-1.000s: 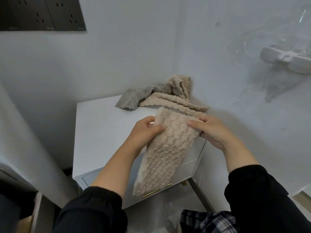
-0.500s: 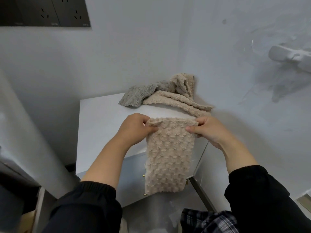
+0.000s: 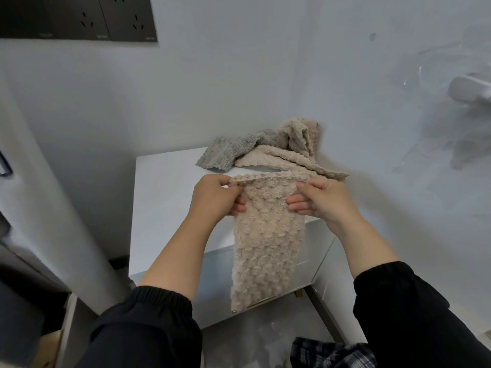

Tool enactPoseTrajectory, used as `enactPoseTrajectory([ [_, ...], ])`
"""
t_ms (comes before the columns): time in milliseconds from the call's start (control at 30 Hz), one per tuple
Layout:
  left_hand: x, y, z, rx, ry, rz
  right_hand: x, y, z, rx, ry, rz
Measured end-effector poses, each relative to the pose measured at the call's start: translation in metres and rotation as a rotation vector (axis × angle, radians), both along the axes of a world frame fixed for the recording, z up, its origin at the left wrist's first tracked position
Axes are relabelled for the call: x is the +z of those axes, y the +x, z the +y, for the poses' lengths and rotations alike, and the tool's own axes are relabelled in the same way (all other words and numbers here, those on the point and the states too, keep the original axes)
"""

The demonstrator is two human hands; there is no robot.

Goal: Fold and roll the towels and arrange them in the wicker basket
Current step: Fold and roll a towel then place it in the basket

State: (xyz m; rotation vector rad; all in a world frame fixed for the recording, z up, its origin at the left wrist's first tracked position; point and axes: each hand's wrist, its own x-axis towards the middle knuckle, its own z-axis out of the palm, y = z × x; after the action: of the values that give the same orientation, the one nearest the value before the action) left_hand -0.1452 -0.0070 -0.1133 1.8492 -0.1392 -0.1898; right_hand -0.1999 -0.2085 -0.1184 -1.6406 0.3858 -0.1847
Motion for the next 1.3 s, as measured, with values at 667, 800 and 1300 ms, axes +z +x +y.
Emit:
enactPoseTrajectory([
  [667, -0.029, 0.020, 0.002, 0.031, 0.137, -0.048, -0.020, 0.021, -0.002, -0.106, -0.055, 0.070],
  [800, -0.030, 0.018, 0.002, 0.027, 0.297, -0.136, -0.020, 0.018, -0.002, -0.060, -0.269, 0.089],
  [1300, -0.031, 0.019, 0.005, -0.226, 0.545, -0.171, -0.028, 0.022, -0.006, 0.110, -0.603, 0.116],
])
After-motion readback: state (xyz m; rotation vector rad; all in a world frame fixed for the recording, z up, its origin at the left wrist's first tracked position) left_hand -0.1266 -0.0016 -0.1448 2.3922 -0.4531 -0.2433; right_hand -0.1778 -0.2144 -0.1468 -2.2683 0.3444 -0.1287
